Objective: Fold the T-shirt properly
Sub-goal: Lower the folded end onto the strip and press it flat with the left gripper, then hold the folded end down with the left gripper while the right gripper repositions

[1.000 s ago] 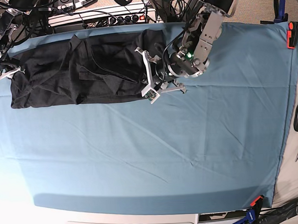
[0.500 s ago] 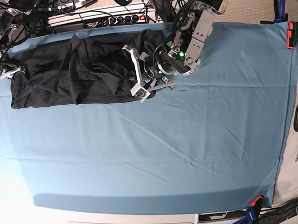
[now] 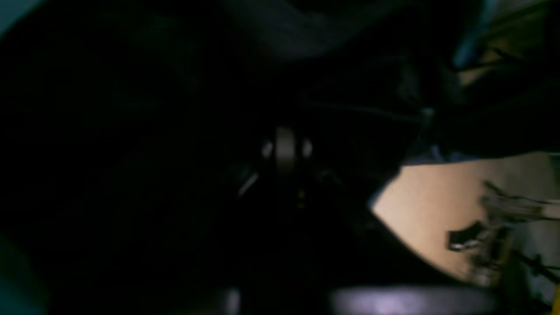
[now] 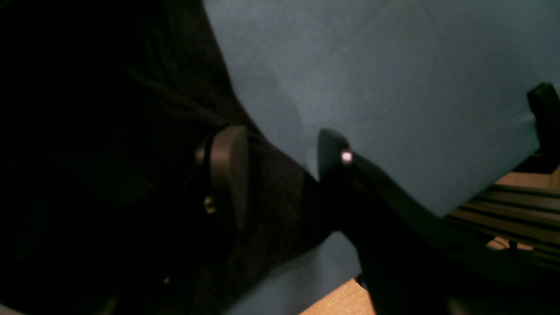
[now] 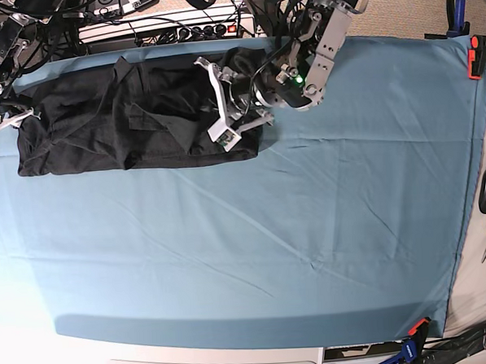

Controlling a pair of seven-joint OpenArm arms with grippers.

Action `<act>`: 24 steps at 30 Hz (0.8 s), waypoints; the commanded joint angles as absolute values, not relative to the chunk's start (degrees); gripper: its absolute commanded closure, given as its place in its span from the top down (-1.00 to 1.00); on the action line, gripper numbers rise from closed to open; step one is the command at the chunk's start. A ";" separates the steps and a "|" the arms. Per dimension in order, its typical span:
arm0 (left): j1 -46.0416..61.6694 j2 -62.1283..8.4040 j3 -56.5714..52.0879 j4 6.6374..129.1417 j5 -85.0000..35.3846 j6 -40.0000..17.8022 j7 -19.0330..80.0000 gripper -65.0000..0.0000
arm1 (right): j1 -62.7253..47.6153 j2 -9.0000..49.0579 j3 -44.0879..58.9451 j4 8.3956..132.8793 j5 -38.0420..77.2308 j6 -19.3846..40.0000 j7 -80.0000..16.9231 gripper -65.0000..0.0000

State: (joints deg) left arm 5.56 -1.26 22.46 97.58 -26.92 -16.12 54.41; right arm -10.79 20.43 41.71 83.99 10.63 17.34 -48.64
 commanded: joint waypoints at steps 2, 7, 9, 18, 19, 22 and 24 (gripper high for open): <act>4.89 -0.62 23.20 98.52 -27.99 -16.53 53.58 -1.00 | -10.31 21.74 42.00 84.68 11.14 17.10 -47.07 -0.19; 4.89 -0.62 27.55 98.52 -27.86 -16.56 53.06 -1.00 | -10.31 21.74 42.00 84.68 11.16 17.10 -47.07 -0.19; 4.71 -0.60 29.54 98.52 -26.87 -16.56 52.49 -1.00 | -10.31 21.74 42.00 84.68 11.16 17.10 -47.07 -0.19; 1.19 -0.69 31.33 98.52 -13.17 -15.49 51.27 -1.00 | -10.31 21.71 42.00 84.68 11.14 17.10 -47.13 -0.19; 1.02 -0.69 31.31 98.52 -11.49 -13.96 51.24 -1.00 | -10.31 21.74 42.00 84.68 11.14 17.10 -47.13 -0.19; 0.95 -0.69 31.33 98.52 -7.42 -11.33 51.29 -1.00 | -10.31 21.74 42.00 84.68 11.16 17.10 -47.11 -0.19; 0.95 -0.75 31.33 98.52 -6.31 -11.35 51.62 -1.00 | -10.31 21.74 42.00 84.68 11.14 17.10 -47.09 -0.19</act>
State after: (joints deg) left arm 1.69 -1.30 31.22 97.58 -6.28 -11.35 52.49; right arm -10.79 20.43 41.71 83.99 10.79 17.34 -48.58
